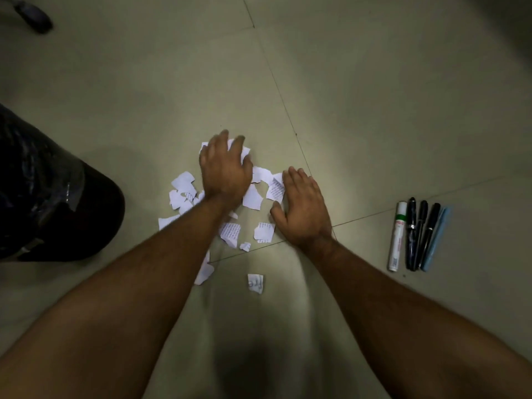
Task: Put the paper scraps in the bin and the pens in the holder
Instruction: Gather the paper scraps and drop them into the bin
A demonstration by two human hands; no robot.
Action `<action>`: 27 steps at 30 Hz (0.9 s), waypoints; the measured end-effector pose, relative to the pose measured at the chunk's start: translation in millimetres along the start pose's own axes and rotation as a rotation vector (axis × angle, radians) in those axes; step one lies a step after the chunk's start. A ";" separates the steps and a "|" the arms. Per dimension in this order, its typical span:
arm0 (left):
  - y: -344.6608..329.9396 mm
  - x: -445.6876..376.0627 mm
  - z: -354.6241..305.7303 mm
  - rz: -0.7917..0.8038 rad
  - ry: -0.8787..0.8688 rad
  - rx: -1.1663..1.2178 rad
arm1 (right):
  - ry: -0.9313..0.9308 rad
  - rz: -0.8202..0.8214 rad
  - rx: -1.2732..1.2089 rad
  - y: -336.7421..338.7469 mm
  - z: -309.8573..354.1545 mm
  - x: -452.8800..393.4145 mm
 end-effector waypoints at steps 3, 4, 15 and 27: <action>-32.0 -11.9 17.1 0.239 0.073 -0.031 | -0.003 -0.005 0.006 -1.2 -0.9 -0.7; -36.6 -6.7 11.7 0.267 0.041 -0.035 | -0.002 -0.010 0.010 -1.2 -1.7 -0.7; 2.5 58.3 10.2 0.160 -0.050 -0.039 | 0.035 0.045 0.021 -1.6 5.2 2.5; 4.6 88.2 77.5 0.303 0.184 -0.111 | -0.043 0.142 -0.119 -22.0 35.8 17.4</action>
Point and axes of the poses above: each hand's wrist, its own x-axis away from the middle knuckle, its own y-axis out of the back of the hand, z = x × y, the point moved 10 cm from there along -x, towards the middle knuckle, and after that the axes turned 3 degrees about z, right-handed, at the moved point
